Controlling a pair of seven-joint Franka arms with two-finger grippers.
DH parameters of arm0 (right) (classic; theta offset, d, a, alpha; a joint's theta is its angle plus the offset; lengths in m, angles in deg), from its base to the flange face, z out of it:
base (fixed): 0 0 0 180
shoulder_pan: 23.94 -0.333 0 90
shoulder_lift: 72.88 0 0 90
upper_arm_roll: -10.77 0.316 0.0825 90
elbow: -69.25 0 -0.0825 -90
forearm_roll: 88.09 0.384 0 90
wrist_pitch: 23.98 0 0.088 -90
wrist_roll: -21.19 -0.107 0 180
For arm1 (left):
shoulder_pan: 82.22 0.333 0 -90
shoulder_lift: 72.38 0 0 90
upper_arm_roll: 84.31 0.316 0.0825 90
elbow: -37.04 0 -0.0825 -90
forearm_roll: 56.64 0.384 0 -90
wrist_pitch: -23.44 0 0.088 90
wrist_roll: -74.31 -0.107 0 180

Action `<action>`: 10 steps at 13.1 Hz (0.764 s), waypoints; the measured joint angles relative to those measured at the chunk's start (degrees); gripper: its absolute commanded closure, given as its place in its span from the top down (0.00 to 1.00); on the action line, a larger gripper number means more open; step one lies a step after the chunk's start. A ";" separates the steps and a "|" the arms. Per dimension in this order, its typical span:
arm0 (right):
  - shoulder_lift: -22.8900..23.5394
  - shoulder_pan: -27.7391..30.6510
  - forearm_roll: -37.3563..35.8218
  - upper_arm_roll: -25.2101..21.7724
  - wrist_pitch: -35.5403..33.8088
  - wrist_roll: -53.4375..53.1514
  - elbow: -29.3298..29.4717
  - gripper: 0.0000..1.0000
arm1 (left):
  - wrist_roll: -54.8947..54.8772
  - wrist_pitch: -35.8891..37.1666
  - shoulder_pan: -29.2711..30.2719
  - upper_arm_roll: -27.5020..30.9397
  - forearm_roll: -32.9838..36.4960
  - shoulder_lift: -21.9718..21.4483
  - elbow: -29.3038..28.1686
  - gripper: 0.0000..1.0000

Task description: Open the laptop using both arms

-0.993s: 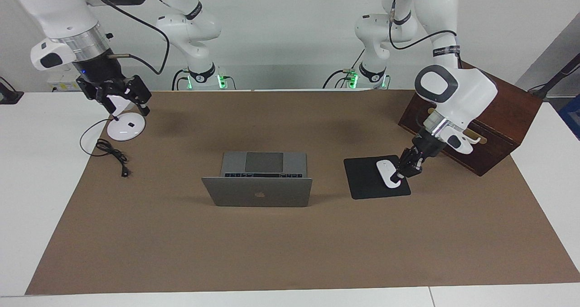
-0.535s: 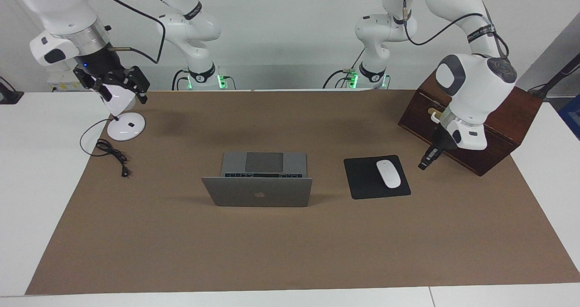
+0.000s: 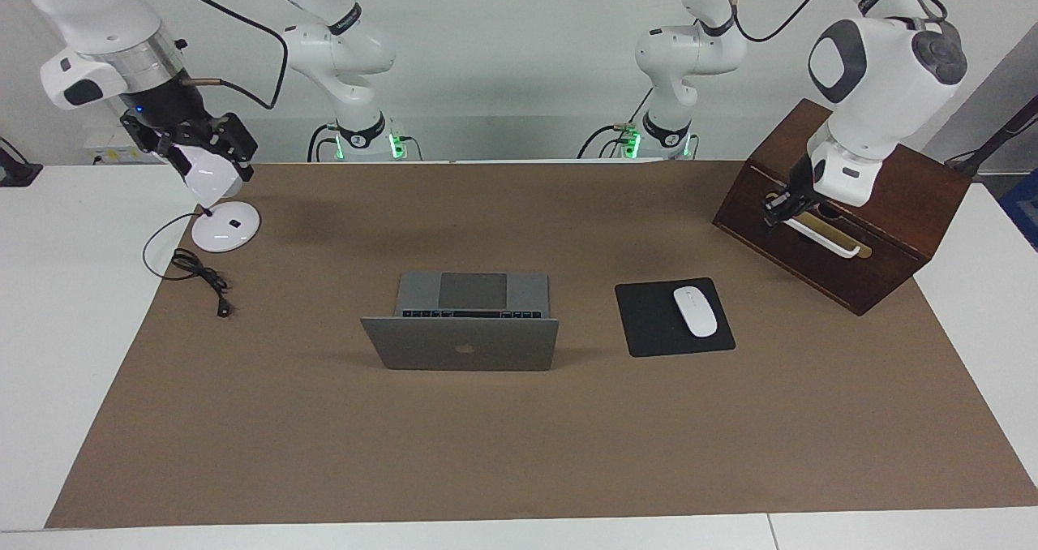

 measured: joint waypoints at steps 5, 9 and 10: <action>-0.24 1.34 -0.33 0.68 0.14 4.08 -0.05 1.00 | -0.34 5.85 0.13 -0.84 1.26 -1.56 -0.05 0.65; -0.24 1.48 -0.35 0.93 0.16 4.08 -0.05 1.00 | -0.40 5.42 0.28 -0.97 1.74 -1.04 0.36 1.00; -0.24 1.60 -0.35 0.95 0.16 4.08 -0.05 1.00 | -0.62 5.46 0.43 -1.03 1.86 -0.91 0.98 1.00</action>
